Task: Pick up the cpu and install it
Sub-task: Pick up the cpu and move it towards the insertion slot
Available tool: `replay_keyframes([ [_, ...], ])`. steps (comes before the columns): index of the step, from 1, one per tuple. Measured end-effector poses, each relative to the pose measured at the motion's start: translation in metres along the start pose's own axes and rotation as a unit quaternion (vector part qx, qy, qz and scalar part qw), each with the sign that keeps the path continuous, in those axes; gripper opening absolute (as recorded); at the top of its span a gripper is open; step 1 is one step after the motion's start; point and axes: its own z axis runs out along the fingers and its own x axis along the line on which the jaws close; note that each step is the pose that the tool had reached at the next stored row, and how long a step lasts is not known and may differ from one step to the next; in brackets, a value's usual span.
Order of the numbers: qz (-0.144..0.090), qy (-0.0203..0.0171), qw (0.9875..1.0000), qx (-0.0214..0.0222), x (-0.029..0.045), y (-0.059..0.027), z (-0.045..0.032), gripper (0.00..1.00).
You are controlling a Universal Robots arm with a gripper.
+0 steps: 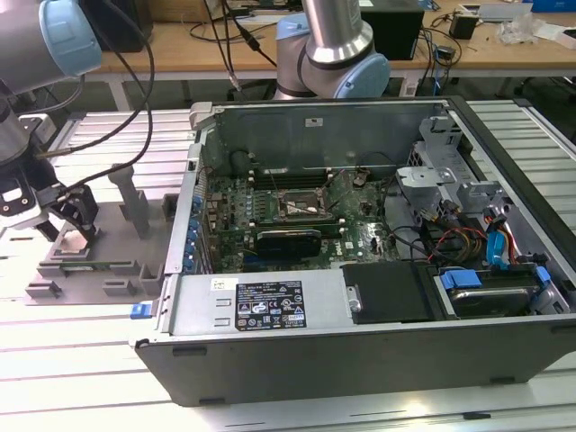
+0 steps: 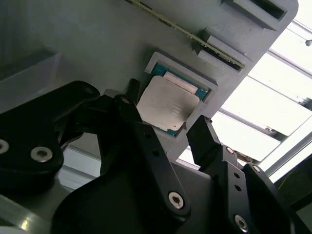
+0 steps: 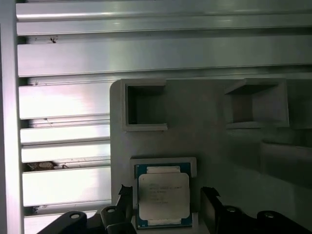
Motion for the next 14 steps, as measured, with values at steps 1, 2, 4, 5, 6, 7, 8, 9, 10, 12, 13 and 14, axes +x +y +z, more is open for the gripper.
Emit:
replay_keyframes([
  [1,0.0,0.0,1.0,0.0,0.0001,0.0,0.0008,0.66],
  [2,0.0,0.0001,1.0,0.0001,0.0001,-0.0001,0.0008,0.66],
  [4,0.0,-0.0001,1.0,0.0,0.0001,-0.0001,0.0018,0.66],
  [5,0.0,-0.0001,1.0,0.0001,0.0001,-0.0001,0.0023,0.66],
  [6,0.0,0.0,1.0,0.0002,0.0001,-0.0001,0.003,0.66],
  [7,0.0,0.0,1.0,0.0002,0.0002,-0.0002,0.0042,0.66],
  [8,0.0,0.0,1.0,0.0002,0.0003,-0.0003,0.0054,0.66],
  [9,0.0,0.0,1.0,0.0002,0.0004,-0.0003,0.0061,0.66],
  [10,0.0,0.0,1.0,0.0002,0.0004,-0.0003,0.0066,0.66],
  [12,0.0,0.0,1.0,0.0002,0.0005,-0.0004,0.0078,0.66],
  [13,0.0,0.0,1.0,0.0002,0.0005,-0.0004,0.0084,0.66],
  [14,0.0,0.0,1.0,0.0002,0.0006,-0.0004,0.0089,0.66],
])
